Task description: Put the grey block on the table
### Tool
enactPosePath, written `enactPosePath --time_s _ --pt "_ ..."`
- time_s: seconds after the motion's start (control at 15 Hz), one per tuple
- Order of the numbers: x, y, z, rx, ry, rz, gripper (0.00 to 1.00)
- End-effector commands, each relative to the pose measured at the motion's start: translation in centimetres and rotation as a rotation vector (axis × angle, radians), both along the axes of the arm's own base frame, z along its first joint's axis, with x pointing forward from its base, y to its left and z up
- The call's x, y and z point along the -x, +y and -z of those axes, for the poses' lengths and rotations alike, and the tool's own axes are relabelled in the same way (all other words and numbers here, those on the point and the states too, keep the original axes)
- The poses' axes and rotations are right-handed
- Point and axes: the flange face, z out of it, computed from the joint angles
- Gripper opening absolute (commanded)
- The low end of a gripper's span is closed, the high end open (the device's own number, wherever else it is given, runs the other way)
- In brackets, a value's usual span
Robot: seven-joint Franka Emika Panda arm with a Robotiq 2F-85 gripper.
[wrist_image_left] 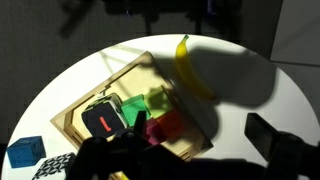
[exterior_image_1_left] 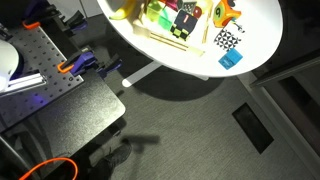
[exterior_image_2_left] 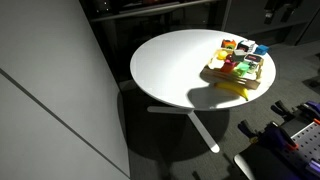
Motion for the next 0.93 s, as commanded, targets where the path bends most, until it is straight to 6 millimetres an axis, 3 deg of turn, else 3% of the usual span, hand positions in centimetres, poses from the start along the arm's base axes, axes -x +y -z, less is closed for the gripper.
enactPosePath --time_s 0.0,0.4,0.87 --pt "-1.3 -2.0 1.8 0.091 -0.027 0.045 1.00" --pt "-3.8 -4.9 5.6 0.258 -0.098 0.114 1.00" --pt "-6.2 -5.6 10.3 0.364 -0.141 0.213 1.00"
